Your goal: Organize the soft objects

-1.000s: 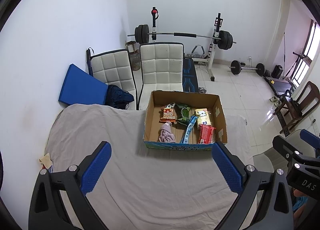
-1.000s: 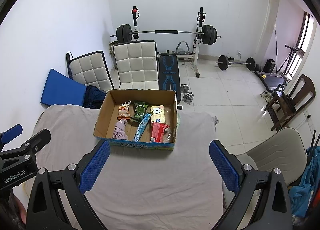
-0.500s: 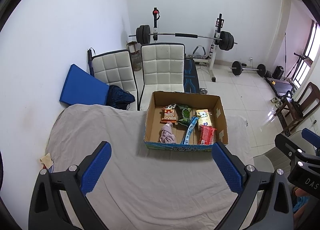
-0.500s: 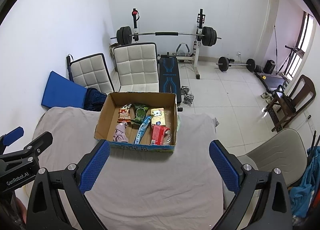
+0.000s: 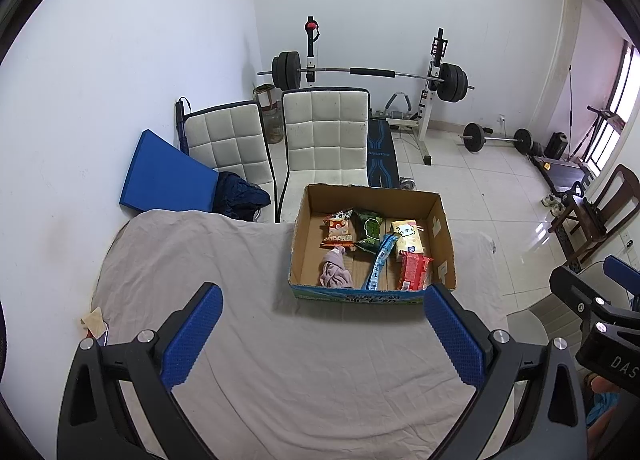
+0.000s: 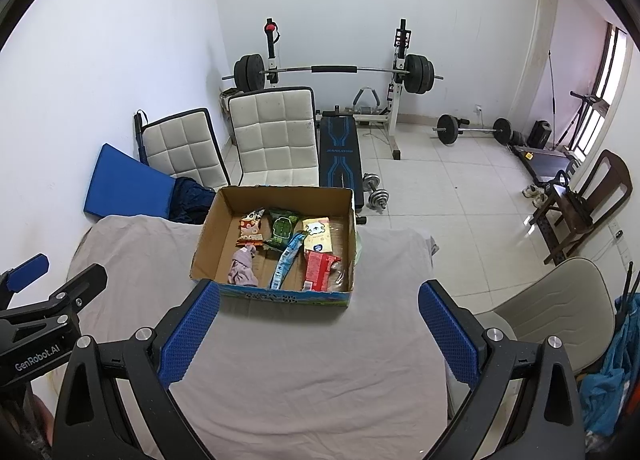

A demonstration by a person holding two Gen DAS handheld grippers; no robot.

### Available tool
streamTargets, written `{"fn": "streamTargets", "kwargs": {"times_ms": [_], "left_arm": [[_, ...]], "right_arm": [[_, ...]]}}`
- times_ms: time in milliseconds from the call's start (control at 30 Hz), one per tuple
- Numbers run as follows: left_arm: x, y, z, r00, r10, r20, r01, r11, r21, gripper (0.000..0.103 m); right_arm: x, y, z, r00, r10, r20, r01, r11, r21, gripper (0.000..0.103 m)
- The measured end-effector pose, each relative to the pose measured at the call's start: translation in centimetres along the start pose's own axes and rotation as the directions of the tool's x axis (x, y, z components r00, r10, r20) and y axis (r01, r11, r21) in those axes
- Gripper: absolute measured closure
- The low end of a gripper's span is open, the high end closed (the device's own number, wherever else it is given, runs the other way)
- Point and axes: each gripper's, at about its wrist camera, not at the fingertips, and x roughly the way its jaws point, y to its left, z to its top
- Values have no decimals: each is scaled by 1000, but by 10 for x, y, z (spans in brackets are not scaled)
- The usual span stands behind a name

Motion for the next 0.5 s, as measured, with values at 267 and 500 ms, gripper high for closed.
{"fn": "streamTargets", "kwargs": {"times_ms": [267, 500], "left_arm": [[0, 0, 0, 1000, 1, 1, -1, 1000, 0, 0], [0, 0, 0, 1000, -1, 1, 1, 1000, 2, 0]], "right_arm": [[-3, 6, 2, 1000, 1, 5, -1, 1000, -3, 2], [-4, 6, 1, 1000, 0, 5, 0, 1000, -1, 2]]}}
